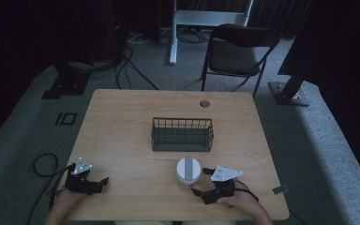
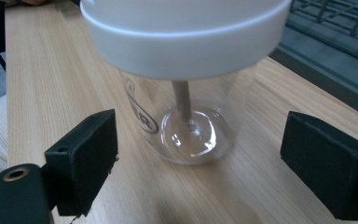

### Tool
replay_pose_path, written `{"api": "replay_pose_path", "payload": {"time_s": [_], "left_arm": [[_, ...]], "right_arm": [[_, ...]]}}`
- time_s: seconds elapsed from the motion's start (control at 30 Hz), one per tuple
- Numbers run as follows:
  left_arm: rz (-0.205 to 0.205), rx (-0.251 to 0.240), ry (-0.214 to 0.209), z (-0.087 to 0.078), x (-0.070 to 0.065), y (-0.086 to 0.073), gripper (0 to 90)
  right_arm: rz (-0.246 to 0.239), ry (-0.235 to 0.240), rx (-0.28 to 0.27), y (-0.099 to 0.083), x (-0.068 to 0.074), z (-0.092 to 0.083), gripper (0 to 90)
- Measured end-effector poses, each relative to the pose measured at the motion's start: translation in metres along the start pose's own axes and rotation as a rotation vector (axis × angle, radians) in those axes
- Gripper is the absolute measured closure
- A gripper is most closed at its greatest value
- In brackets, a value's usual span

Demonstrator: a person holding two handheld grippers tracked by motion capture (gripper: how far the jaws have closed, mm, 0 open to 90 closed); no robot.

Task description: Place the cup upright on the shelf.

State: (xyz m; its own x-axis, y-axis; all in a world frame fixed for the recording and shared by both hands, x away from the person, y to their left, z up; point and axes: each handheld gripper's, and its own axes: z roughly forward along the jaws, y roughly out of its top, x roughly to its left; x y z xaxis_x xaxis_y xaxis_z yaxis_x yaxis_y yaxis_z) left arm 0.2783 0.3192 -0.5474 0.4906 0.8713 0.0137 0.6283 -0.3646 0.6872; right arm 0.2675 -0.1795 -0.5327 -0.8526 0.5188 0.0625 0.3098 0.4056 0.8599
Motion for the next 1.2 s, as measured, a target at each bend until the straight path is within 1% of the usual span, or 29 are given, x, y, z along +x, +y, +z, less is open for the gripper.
{"api": "replay_pose_path", "payload": {"time_s": [0.07,0.3,0.47,0.63,0.73,0.87,0.97,1.1,1.13,1.2], "left_arm": [[0.0,0.0,0.0,0.0,0.0,0.0,1.1],[0.0,0.0,0.0,0.0,0.0,0.0,1.2],[0.0,0.0,0.0,0.0,0.0,0.0,1.2],[0.0,0.0,0.0,0.0,0.0,0.0,1.2],[0.0,0.0,0.0,0.0,0.0,0.0,1.2],[0.0,0.0,0.0,0.0,0.0,0.0,1.2],[-0.001,0.0,0.0,0.0,0.0,0.0,1.2],[0.0,0.0,0.0,0.0,0.0,0.0,1.2],[0.0,0.0,0.0,0.0,0.0,0.0,1.1],[0.0,0.0,0.0,0.0,0.0,0.0,1.2]], "right_arm": [[0.007,0.006,-0.006,0.0,0.001,0.002,10.8],[0.026,0.002,-0.044,0.003,0.002,0.009,10.8],[0.026,0.004,-0.065,0.004,0.005,0.016,10.8],[0.033,0.003,-0.071,0.005,0.006,0.022,10.8],[0.038,0.001,-0.083,0.006,0.007,0.024,10.8],[0.049,-0.01,-0.112,0.007,0.006,0.026,10.8],[0.057,-0.008,-0.123,0.008,0.007,0.028,10.8],[0.055,-0.006,-0.132,0.009,0.008,0.03,10.9],[0.051,-0.01,-0.135,0.009,0.009,0.031,12.9],[0.055,-0.013,-0.142,0.01,0.009,0.032,13.4]]}}
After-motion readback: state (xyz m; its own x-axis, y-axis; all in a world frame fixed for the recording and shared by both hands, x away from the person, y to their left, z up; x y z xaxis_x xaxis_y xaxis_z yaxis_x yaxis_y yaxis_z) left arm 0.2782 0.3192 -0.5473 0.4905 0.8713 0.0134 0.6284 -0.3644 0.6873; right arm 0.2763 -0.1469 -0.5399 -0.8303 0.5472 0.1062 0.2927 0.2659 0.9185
